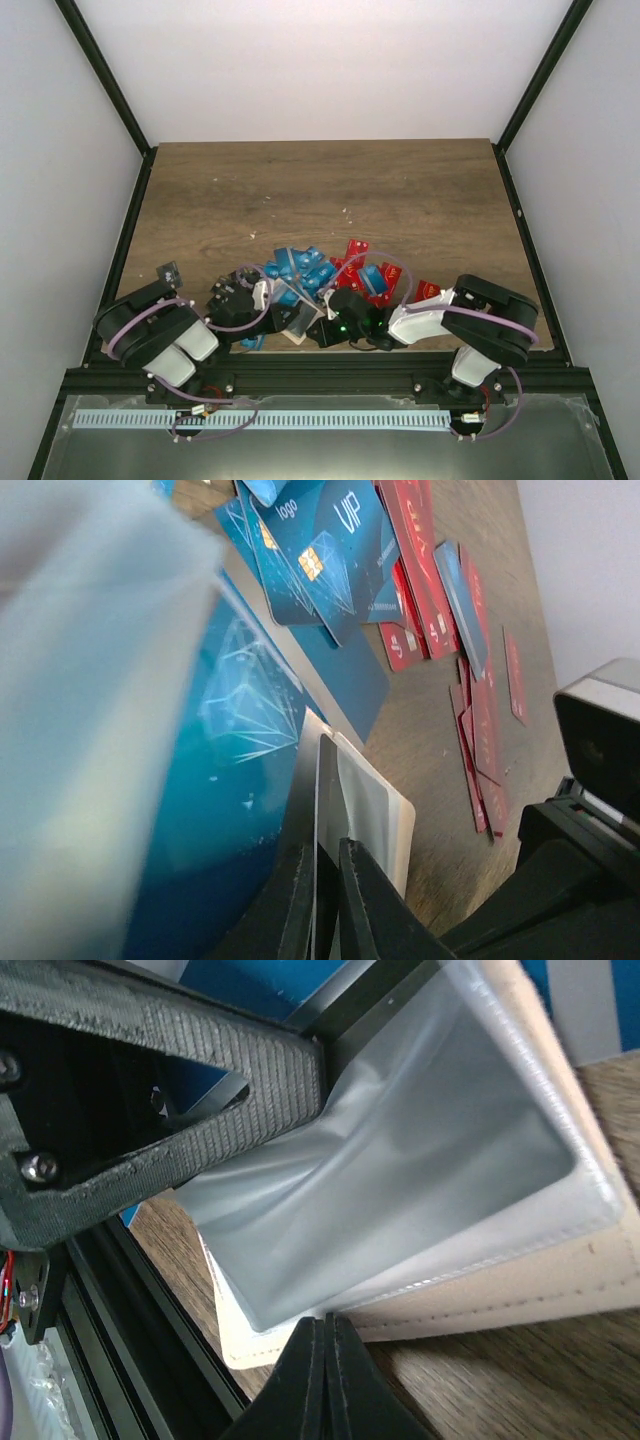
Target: Put the credit cards into the card holder
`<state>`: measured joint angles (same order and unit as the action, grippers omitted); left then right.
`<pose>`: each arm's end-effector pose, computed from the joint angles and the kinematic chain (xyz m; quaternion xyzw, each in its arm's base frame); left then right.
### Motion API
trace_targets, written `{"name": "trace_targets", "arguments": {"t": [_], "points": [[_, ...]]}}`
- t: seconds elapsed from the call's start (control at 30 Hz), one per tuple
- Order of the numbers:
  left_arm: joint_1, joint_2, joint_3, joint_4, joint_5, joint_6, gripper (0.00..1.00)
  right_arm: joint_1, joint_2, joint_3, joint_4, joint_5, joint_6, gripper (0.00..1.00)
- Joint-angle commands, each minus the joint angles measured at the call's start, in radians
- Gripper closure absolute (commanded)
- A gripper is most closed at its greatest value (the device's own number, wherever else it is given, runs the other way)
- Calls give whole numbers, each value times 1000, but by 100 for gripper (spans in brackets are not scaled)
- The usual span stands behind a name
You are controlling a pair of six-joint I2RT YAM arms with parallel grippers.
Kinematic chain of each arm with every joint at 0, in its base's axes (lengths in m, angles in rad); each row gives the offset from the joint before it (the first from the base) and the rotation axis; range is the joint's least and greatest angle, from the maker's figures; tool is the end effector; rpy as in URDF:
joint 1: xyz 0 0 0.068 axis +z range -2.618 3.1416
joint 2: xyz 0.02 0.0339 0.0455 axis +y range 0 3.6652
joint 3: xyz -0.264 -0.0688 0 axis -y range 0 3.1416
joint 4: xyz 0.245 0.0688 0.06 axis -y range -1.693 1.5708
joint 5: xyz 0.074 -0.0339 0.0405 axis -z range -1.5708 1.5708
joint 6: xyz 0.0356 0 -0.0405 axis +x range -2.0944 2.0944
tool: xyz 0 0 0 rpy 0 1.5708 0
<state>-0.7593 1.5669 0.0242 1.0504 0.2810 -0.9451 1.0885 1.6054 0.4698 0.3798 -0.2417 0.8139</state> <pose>0.1246 -0.1319 0.0831 -0.0072 0.8526 -0.4618 0.2443 0.1157 0.2395 0.1060 -0.1721 0.8963 0.3846 0.1384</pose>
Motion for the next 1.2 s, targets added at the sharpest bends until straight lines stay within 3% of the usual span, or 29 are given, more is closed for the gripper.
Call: {"name": "trace_targets", "arguments": {"t": [0.0,0.13,0.5,0.77,0.9,1.07,1.17], "points": [[-59,-56,-16,-189,12,13,88,-20,31,-66,-294,132,-36,99],[-92,-166,19,-382,-54,47,77,-32,-4,-79,-322,146,-51,99],[-133,-379,92,-691,-85,64,36,-49,-31,-77,-353,156,-71,99],[-141,-742,227,-1210,-218,102,2,-57,-58,-76,-367,158,-69,99],[-141,-829,273,-1386,-353,127,0,-56,-80,-73,-367,147,-68,99],[-139,-769,282,-1409,-451,123,4,-56,-112,-71,-363,116,-53,98],[-139,-709,297,-1424,-535,123,11,-56,-134,-79,-339,86,-35,91]]}}
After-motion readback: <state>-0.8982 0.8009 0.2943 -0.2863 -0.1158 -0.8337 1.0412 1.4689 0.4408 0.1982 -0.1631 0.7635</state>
